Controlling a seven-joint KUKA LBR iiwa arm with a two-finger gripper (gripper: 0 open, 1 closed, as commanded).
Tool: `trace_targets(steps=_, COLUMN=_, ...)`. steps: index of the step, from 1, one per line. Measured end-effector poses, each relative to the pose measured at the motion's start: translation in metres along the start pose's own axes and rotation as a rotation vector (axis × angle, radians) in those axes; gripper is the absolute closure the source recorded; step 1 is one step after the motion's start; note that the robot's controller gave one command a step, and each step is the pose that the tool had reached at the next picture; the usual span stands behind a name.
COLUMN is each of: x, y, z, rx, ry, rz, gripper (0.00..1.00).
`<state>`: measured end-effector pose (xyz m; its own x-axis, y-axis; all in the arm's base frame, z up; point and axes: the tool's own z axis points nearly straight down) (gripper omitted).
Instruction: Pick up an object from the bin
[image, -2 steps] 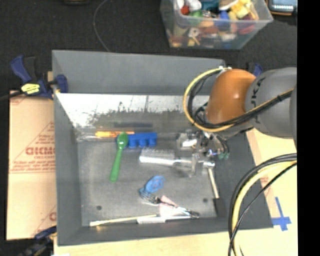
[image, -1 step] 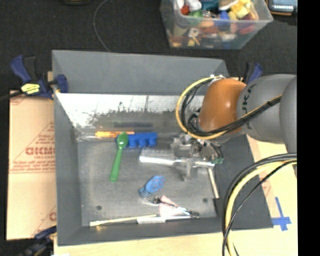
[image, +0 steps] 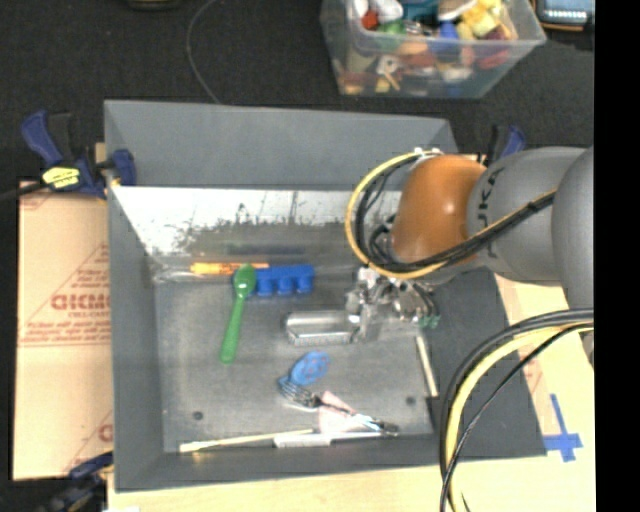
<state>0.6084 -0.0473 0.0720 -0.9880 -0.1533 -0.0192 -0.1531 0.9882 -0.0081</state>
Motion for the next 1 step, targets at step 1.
trace_targets(steps=1, x=0.0000, y=0.0000, z=0.0000, rx=0.000, ry=0.000, rz=0.000, gripper=1.00)
